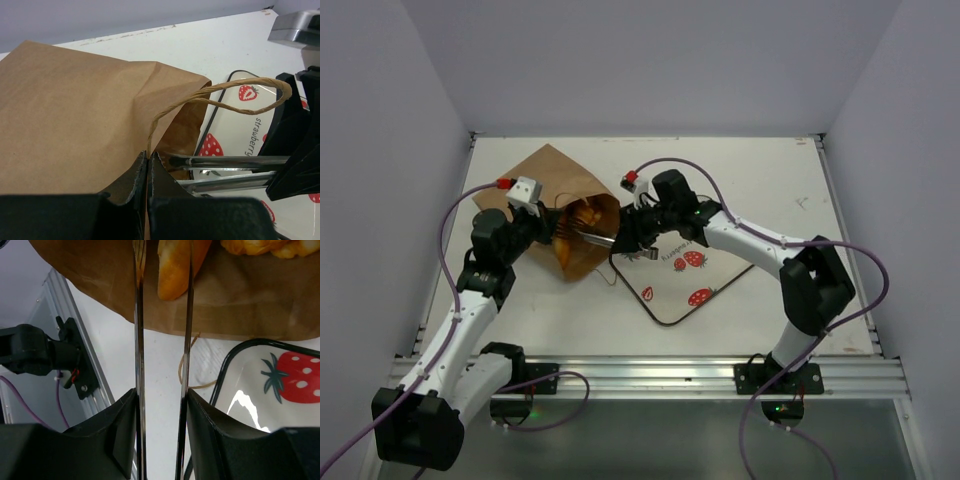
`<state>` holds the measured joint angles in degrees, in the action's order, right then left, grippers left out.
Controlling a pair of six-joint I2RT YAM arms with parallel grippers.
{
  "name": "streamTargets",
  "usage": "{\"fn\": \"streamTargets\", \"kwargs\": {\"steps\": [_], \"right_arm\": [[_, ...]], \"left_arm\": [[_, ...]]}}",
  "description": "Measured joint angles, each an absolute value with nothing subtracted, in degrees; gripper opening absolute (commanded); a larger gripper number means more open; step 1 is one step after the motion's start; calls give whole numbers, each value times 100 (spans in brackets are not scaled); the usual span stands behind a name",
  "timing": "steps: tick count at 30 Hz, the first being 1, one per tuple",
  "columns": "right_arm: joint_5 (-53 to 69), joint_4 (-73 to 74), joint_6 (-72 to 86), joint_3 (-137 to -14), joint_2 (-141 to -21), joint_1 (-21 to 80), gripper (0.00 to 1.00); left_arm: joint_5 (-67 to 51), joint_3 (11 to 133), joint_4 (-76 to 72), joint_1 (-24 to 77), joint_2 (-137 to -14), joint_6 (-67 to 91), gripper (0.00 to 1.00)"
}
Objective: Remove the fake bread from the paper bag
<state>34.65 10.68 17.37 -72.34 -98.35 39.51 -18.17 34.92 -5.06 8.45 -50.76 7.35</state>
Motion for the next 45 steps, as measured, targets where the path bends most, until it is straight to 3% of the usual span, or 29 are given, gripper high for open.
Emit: {"fn": "streamTargets", "kwargs": {"steps": [45], "right_arm": [[3376,521,2781,-7006,-10228,4086,50]], "left_arm": [[-1815,3446,-513,845,-4827,862,0]]}}
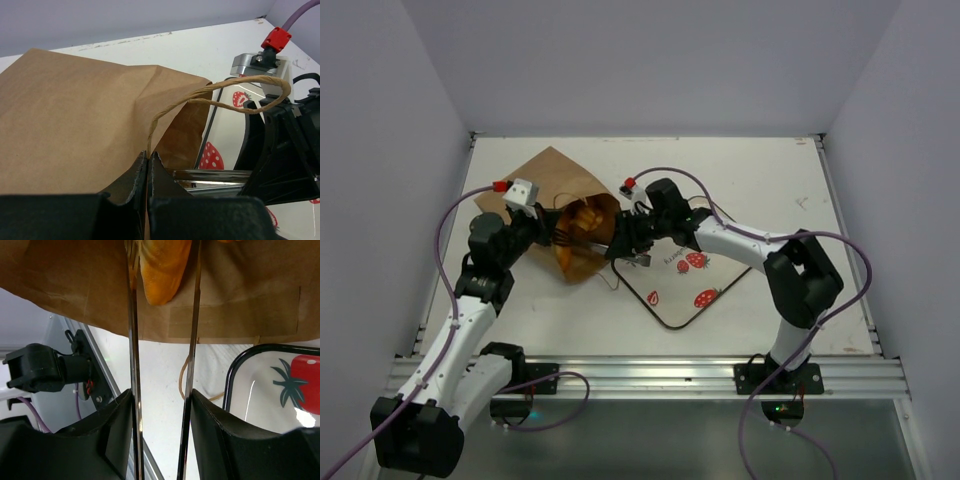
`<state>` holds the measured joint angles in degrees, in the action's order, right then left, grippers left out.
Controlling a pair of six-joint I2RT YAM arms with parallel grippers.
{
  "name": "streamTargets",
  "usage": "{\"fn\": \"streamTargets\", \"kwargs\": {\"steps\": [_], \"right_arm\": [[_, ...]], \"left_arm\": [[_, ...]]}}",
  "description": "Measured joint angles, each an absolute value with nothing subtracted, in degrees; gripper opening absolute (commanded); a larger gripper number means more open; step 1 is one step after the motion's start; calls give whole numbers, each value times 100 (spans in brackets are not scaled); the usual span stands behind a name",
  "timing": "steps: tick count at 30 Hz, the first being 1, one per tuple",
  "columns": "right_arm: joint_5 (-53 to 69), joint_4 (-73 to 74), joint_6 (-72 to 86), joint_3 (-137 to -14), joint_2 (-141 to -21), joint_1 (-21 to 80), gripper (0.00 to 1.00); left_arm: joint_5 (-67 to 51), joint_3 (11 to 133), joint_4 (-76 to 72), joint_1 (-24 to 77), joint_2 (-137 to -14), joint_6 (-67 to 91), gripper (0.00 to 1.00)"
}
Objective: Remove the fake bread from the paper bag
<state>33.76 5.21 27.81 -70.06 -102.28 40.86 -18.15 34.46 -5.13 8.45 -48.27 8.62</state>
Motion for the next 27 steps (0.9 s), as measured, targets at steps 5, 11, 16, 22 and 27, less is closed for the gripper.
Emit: {"fn": "streamTargets", "kwargs": {"steps": [5,11,16,22,27], "right_arm": [[3514,395,3068,-7017,-10488,4086,50],[3717,294,3301,-7019,-10763,4091,48],[3863,209,3437,-7081,-10812,4093,30],[3983,176,3507,-7091,-10812,4016,0],[4185,161,3520,-7091,-10787,3732,0]], "left_arm": [[-1865,3402,-554,845,-4825,961,0],[-1885,3389,-585,845,-4825,1039,0],[-1887,3385,-633,845,-4838,1094,0],[-1872,3382,-633,845,-4842,1050,0],[-1868,3308,-666,845,-4842,919,0]]}}
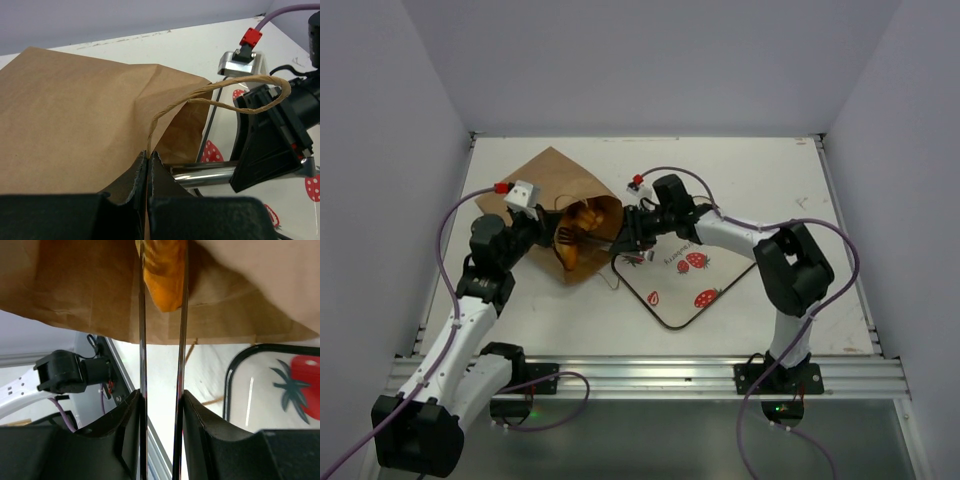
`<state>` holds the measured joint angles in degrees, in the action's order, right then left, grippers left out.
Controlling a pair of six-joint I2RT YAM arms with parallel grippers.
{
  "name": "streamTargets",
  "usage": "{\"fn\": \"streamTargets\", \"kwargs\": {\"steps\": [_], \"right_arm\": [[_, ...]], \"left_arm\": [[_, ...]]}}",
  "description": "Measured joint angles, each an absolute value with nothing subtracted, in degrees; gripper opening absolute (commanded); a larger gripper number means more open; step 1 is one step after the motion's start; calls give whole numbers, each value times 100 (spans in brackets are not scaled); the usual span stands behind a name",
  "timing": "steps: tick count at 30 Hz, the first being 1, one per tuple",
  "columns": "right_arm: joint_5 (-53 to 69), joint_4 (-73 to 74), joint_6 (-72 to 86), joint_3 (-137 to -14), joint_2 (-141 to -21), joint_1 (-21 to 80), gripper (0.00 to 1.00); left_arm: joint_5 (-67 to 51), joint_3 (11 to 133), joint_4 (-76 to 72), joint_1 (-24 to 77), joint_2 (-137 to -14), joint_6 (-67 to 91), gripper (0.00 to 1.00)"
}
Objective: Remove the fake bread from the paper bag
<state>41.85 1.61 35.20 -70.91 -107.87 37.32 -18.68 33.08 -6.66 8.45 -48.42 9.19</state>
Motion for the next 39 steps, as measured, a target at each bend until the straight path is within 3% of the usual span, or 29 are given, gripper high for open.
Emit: {"fn": "streamTargets", "kwargs": {"steps": [15,39], "right_arm": [[4945,705,3177,-7094,-10182,3011,0],[5380,4001,843,-7489,-9531,2300,0]], "left_arm": [[-1820,3297,-681,845,-4943,613,0],[-1461,3756,-1037,845,-5760,515,0]]}}
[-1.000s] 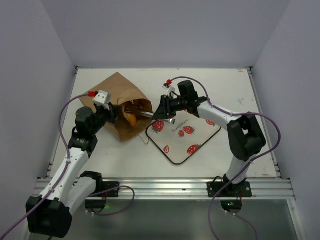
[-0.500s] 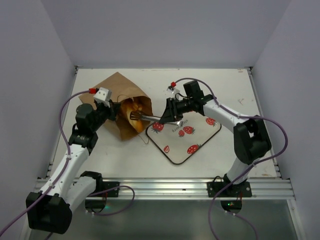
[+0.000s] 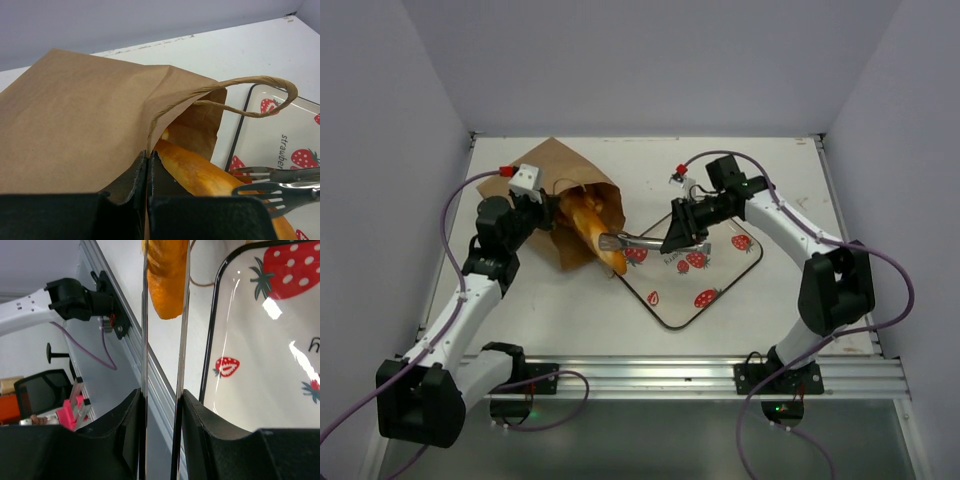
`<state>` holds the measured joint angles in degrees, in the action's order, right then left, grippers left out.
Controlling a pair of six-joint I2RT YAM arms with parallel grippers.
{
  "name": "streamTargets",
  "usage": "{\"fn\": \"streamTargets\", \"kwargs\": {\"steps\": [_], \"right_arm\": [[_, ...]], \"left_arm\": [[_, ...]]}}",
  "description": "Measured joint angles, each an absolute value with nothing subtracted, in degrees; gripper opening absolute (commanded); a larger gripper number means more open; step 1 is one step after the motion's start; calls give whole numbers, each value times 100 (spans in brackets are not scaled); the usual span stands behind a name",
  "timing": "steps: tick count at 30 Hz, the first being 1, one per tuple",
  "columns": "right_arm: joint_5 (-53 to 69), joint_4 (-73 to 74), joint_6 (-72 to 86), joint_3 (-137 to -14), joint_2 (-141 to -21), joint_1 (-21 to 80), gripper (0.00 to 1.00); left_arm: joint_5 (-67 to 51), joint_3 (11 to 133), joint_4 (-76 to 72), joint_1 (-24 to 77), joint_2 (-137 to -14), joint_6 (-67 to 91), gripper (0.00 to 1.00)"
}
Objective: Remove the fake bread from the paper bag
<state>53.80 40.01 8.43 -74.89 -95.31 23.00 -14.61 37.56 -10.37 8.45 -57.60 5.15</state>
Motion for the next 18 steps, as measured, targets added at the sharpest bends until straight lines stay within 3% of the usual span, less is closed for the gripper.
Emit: {"fn": "streamTargets", "kwargs": {"steps": [18], "right_arm": [[5242,7332,-3192,-8034,-9489,687,0]], "left_arm": [[-1120,3942,-1162,858,-5983,484,0]]}}
